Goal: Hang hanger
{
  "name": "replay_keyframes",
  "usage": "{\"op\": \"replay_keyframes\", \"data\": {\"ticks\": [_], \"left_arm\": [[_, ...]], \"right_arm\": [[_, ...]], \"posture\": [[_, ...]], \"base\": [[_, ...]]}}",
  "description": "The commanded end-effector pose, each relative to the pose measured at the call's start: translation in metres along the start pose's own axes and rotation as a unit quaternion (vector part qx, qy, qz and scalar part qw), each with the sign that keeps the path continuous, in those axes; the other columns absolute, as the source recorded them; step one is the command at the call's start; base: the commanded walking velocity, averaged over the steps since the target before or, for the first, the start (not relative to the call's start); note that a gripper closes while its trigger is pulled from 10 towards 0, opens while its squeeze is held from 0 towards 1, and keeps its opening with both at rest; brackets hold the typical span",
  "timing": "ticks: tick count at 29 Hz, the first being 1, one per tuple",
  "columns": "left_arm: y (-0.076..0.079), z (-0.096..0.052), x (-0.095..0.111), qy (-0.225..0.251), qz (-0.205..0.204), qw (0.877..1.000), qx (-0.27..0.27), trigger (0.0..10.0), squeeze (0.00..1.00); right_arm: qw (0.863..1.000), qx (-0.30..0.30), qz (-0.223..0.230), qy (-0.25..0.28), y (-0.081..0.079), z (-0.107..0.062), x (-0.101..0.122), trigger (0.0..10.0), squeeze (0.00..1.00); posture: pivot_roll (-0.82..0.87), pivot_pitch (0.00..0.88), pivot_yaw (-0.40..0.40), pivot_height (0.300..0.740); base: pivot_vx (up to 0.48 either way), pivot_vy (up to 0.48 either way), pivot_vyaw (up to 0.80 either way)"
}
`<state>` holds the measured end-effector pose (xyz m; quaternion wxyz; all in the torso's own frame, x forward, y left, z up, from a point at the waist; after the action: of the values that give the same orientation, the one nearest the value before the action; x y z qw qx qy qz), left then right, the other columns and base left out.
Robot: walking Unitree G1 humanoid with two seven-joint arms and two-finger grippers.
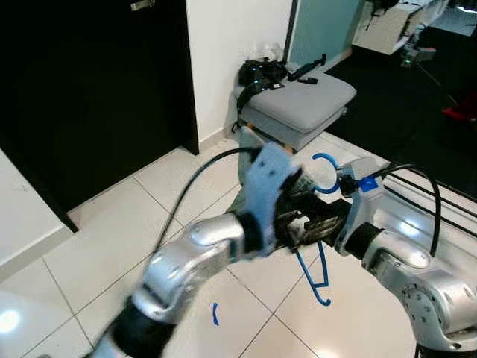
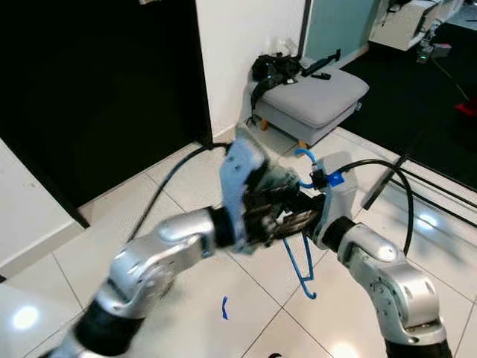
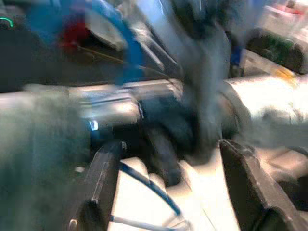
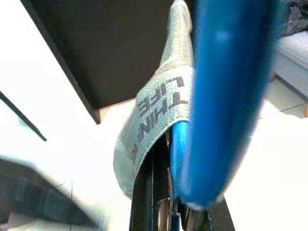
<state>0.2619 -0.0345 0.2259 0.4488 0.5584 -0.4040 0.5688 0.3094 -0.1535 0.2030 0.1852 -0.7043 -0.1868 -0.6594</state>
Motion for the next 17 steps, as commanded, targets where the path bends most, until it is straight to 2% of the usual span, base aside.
{"op": "replay_keyframes", "data": {"ticks": [1,4,7,13,15,16,17], "left_arm": [[0.008,-0.003,0.001,-0.003,0.006,1.0,-0.027,10.0,1.0],[0.002,-0.009,0.004,-0.002,0.01,1.0,-0.022,10.0,1.0],[-0.019,-0.022,0.021,0.02,0.024,0.999,0.014,10.0,1.0],[-0.036,-0.039,0.044,0.054,0.033,0.997,0.039,10.0,1.0],[-0.044,-0.063,0.08,0.109,0.036,0.993,0.033,10.0,1.0],[-0.044,-0.063,0.08,0.109,0.036,0.993,0.033,10.0,1.0],[-0.044,-0.073,0.092,0.128,0.039,0.991,0.021,10.0,1.0]], "right_arm": [[0.999,0.02,0.003,0.029,-0.003,-0.001,0.01,10.0,0.0],[0.997,0.044,0.008,0.06,-0.005,-0.006,0.021,10.0,0.0],[0.989,0.096,0.009,0.109,-0.006,-0.024,0.038,10.0,0.0],[0.984,0.129,0.014,0.125,-0.003,-0.038,0.043,10.0,0.0],[0.982,0.143,0.006,0.12,0.004,-0.051,0.04,10.0,0.0],[0.982,0.143,0.006,0.12,0.004,-0.051,0.04,10.0,0.0],[0.983,0.142,0.001,0.113,0.009,-0.055,0.036,10.0,0.0]], "posture": [[-0.02,0.144,0.037,0.74],[-0.01,0.143,0.038,0.74],[-0.02,0.143,0.04,0.74],[-0.02,0.144,0.04,0.74],[-0.02,0.144,0.04,0.74],[-0.02,0.144,0.04,0.74],[-0.01,0.141,0.039,0.74]], "base": [[0.0,0.0,0.0],[0.0,0.0,0.0],[0.0,0.0,0.0],[0.0,0.0,0.0],[0.0,0.0,0.0],[0.0,0.0,0.0],[0.0,0.0,0.0]]}}
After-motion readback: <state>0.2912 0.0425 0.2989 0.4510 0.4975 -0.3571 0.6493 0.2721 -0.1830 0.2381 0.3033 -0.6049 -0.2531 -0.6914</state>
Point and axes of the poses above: a point about 5 cm out from each wrist's last joint towards the gripper, its own z axis pointing out of the wrist towards the gripper, its own x axis along the axis of the wrist's last joint, y = z × x, the point moved 4 cm from there along z, pointing out of the wrist towards the gripper, and after that the axes turned 2 degrees about -z, right-handed, at the moved point
